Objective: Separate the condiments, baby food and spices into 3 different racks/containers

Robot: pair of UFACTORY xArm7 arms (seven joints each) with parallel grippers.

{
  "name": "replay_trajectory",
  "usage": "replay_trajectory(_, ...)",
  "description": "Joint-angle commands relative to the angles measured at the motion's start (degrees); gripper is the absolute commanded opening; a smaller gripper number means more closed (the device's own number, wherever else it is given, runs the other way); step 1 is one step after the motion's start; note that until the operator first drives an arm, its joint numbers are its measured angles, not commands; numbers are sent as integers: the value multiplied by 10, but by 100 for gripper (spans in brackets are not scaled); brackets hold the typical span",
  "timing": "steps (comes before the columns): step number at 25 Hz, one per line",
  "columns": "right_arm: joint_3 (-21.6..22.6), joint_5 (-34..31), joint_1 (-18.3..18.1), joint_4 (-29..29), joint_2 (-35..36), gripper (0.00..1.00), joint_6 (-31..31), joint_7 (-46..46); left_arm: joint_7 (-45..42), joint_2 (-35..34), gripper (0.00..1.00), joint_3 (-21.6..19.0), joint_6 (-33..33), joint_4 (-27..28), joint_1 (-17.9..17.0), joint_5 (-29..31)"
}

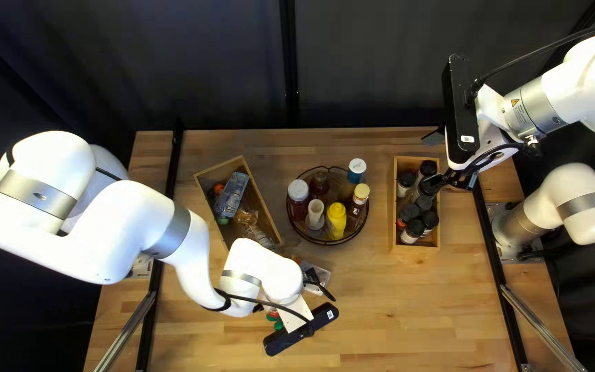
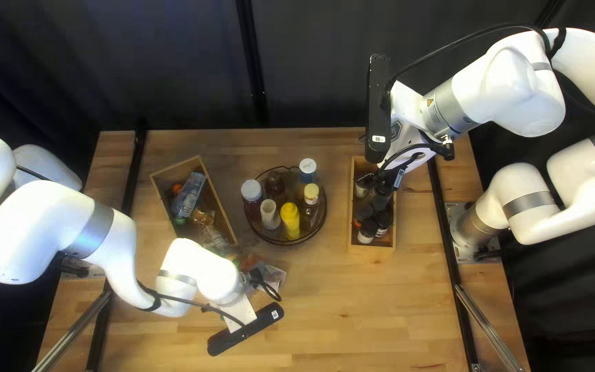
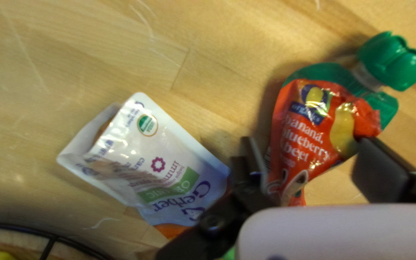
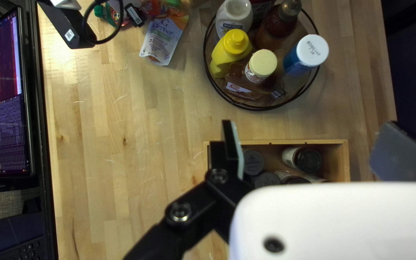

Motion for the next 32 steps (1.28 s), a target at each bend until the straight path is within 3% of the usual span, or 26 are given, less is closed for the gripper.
replay_trajectory(1, 0, 0, 0, 0, 0, 100, 0, 0, -18, -18, 0, -1, 39, 22, -13, 15)
replay_trajectory(8, 0, 0, 0, 0, 0, 100, 0, 0, -65, -57, 0, -6, 139, 85, -32, 31)
replay_trajectory(12, 0, 0, 0, 0, 0, 100, 0, 0, -65, -110, 0, 2, 189, 83, -27, 43)
replay_trajectory(17, 0, 0, 0, 0, 0, 100, 0, 0, -78, -214, 0, 23, 235, 28, -5, 89)
replay_trajectory(22, 0, 0, 0, 0, 0, 100, 0, 0, -79, -329, 0, 53, 247, -65, 39, 140)
replay_trajectory(26, 0, 0, 0, 0, 0, 100, 0, 0, -68, -421, 0, 94, 227, -152, 98, 188)
replay_trajectory(32, 0, 0, 0, 0, 0, 100, 0, 0, -27, -459, 0, 166, 178, -211, 174, 234)
